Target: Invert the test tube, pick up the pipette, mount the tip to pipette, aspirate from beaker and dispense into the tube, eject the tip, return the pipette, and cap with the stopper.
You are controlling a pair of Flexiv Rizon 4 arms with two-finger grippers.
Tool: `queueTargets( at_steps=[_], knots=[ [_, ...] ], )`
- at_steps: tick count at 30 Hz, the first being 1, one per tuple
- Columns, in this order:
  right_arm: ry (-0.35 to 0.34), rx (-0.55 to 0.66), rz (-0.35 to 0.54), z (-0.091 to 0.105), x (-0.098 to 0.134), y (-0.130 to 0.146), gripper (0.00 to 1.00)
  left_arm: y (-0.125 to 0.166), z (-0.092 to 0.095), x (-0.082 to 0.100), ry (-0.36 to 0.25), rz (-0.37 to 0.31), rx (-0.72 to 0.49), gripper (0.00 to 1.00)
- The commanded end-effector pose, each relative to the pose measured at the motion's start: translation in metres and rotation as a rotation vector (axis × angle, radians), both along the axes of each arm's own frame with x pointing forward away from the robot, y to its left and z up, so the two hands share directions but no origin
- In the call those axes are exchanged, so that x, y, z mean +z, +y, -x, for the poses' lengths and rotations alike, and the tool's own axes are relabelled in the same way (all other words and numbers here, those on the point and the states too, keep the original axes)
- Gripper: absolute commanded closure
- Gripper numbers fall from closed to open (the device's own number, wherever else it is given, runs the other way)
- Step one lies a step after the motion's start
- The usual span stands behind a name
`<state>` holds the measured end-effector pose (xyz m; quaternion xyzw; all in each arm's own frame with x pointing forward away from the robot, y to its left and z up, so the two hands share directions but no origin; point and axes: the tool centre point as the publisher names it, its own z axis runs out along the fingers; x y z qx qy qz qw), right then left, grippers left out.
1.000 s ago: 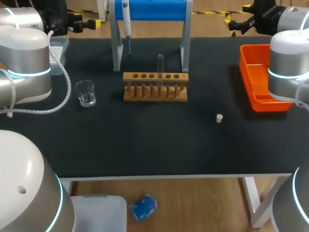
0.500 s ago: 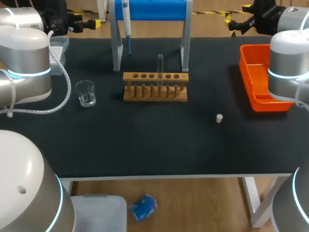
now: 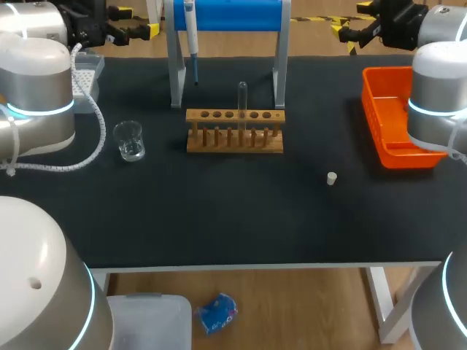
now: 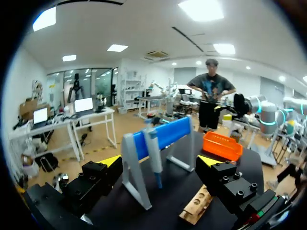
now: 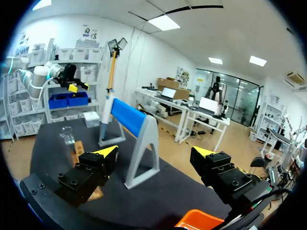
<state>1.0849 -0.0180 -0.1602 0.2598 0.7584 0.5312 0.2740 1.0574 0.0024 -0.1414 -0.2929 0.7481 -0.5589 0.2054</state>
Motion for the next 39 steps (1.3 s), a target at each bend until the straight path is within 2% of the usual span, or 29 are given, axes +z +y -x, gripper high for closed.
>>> queueTargets(
  at_steps=[1,7,10,25,27,29,30,32,34,36,39],
  knots=[
    [-0.032,0.129,-0.056,0.043,0.009,-0.015,0.00,0.015,0.047,0.007,-0.066,-0.002,-0.080,0.00],
    [-0.039,0.300,-0.108,0.083,0.011,-0.006,0.00,-0.001,0.086,0.005,-0.071,-0.032,-0.196,0.00],
    [-0.026,0.423,-0.123,0.103,0.011,-0.001,0.00,-0.011,0.104,-0.001,-0.032,-0.035,-0.266,0.00],
    [-0.026,0.423,-0.123,0.103,0.011,-0.001,0.00,-0.011,0.104,-0.001,-0.032,-0.035,-0.266,0.00],
    [-0.026,0.423,-0.123,0.103,0.011,-0.001,0.00,-0.018,0.105,-0.004,-0.031,-0.064,-0.287,0.00],
    [0.003,0.458,-0.140,0.106,-0.001,0.010,0.00,-0.030,0.108,-0.011,-0.020,-0.074,-0.321,0.00],
    [0.013,0.473,-0.139,0.107,-0.007,0.014,0.00,-0.035,0.110,-0.017,0.010,-0.079,-0.344,0.00],
    [0.025,0.506,-0.142,0.111,-0.017,0.023,0.00,-0.045,0.113,-0.028,0.031,-0.082,-0.373,0.00],
    [0.038,0.548,-0.150,0.115,-0.026,0.032,0.00,-0.054,0.117,-0.037,0.036,-0.115,-0.395,0.00],
    [0.051,0.578,-0.167,0.119,-0.033,0.042,0.00,-0.063,0.120,-0.044,0.039,-0.114,-0.403,0.00],
    [0.066,0.634,-0.143,0.126,-0.045,0.058,0.00,-0.074,0.124,-0.053,0.040,-0.111,-0.409,0.00]
  ],
)
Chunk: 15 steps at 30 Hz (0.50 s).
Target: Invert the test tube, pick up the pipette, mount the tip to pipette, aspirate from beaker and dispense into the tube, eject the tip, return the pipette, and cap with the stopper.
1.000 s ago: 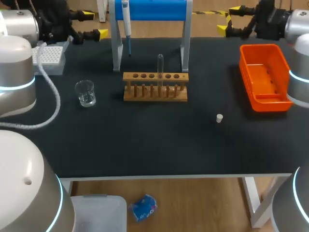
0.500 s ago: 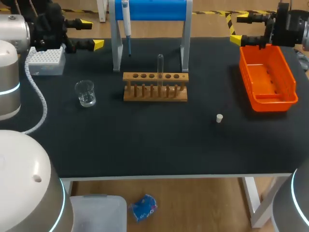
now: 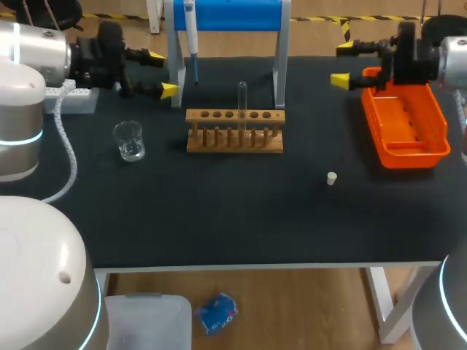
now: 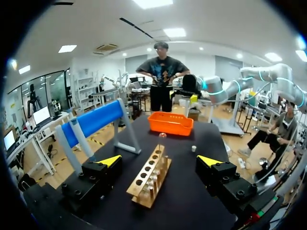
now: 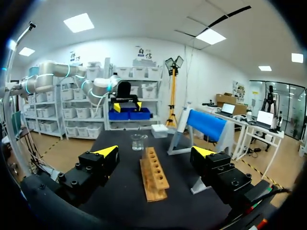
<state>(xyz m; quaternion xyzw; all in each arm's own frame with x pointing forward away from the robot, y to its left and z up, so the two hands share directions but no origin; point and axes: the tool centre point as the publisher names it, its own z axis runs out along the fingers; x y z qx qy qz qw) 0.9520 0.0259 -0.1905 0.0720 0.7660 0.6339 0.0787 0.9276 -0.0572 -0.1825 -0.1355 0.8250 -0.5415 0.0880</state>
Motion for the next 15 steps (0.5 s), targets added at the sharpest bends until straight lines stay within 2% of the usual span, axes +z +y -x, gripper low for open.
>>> queueTargets(
  at_steps=[1,4,15],
  knots=[
    [0.011,0.095,0.017,-0.004,-0.018,0.019,0.00,-0.017,-0.005,-0.014,-0.004,-0.005,-0.002,0.00],
    [0.021,0.208,0.061,0.007,-0.029,0.034,0.00,-0.024,-0.003,-0.020,0.002,0.009,0.008,0.00],
    [0.021,0.208,0.061,0.007,-0.029,0.034,0.00,-0.024,-0.003,-0.020,0.002,0.009,0.008,0.00]
  ],
)
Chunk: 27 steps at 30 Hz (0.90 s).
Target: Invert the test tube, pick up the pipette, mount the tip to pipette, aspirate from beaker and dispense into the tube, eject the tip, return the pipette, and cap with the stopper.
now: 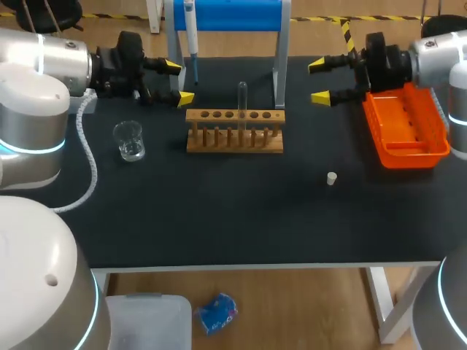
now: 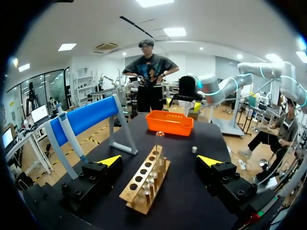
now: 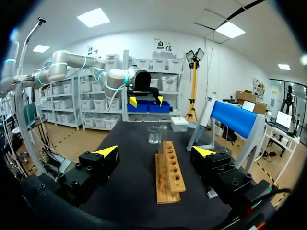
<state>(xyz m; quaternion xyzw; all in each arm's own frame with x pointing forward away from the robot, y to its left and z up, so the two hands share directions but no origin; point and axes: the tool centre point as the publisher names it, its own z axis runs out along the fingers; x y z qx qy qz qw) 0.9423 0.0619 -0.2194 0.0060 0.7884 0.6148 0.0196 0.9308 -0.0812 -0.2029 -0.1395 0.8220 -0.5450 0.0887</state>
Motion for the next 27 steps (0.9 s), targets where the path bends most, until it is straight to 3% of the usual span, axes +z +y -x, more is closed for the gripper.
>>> queueTargets(
  at_steps=[1,5,15,27],
  knots=[
    [0.009,0.031,0.002,-0.002,0.000,-0.002,0.00,0.000,0.000,0.000,0.000,0.000,0.001,0.00],
    [0.009,0.031,0.002,-0.002,0.000,-0.002,0.00,-0.005,-0.006,-0.004,-0.010,-0.018,-0.012,0.00],
    [0.015,0.069,-0.013,-0.009,-0.044,0.038,0.00,-0.030,-0.015,-0.022,-0.009,-0.052,-0.053,0.00],
    [-0.043,0.088,-0.072,-0.011,-0.070,0.065,0.00,-0.030,-0.015,-0.022,-0.009,-0.052,-0.053,0.00]
  ],
)
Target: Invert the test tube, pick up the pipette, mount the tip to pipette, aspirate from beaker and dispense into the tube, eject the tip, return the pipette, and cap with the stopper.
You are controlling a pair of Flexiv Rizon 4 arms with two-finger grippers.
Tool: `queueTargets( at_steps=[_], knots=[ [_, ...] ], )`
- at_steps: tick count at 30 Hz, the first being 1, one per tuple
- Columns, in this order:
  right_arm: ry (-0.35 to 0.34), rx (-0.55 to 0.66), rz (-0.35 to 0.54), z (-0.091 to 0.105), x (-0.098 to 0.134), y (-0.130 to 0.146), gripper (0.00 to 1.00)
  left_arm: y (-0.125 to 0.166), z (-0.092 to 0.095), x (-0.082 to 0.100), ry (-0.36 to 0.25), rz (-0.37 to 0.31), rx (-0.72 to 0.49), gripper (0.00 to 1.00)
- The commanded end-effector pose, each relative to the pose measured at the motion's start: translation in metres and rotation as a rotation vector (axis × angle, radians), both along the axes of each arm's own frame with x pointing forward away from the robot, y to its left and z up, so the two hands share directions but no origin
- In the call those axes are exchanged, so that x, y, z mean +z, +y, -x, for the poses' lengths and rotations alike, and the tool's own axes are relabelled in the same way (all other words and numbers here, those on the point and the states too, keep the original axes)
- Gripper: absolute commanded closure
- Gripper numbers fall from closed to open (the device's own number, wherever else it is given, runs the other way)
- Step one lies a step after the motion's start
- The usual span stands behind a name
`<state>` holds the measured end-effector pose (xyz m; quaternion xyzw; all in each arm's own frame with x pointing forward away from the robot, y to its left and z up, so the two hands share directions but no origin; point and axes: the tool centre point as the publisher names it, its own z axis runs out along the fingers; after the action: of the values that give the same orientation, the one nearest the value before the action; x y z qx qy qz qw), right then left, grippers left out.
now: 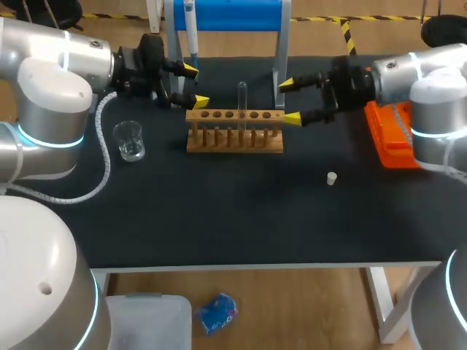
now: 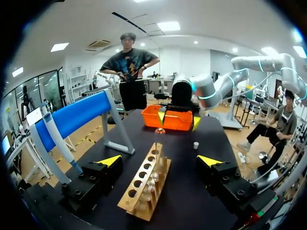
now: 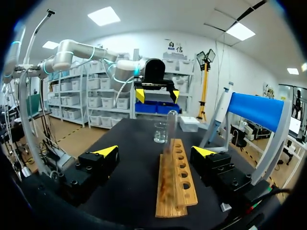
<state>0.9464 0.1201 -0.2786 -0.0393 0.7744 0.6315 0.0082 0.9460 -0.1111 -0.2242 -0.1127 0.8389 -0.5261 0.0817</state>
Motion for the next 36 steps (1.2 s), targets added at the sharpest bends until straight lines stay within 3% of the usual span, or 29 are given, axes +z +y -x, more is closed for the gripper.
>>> queueTargets(
  at_steps=[1,20,30,31,33,36],
  knots=[
    [-0.002,0.003,-0.033,-0.008,-0.012,0.010,0.00,0.000,0.000,0.000,0.001,0.000,0.000,0.00],
    [0.001,0.065,-0.133,-0.041,-0.029,0.076,0.00,0.000,0.000,0.000,0.001,0.000,0.000,0.00],
    [0.007,0.088,-0.148,-0.046,-0.027,0.095,0.00,0.000,0.000,0.000,0.001,0.000,0.000,0.00],
    [0.009,0.088,-0.150,-0.046,-0.027,0.095,0.01,0.000,0.000,0.000,0.001,0.000,0.000,0.00],
    [0.010,0.090,-0.153,-0.046,-0.026,0.098,0.22,0.000,0.000,0.000,0.001,0.000,0.000,0.00],
    [0.011,0.092,-0.157,-0.044,-0.025,0.100,0.27,0.000,0.000,0.000,0.001,0.000,0.000,0.00]
  ],
)
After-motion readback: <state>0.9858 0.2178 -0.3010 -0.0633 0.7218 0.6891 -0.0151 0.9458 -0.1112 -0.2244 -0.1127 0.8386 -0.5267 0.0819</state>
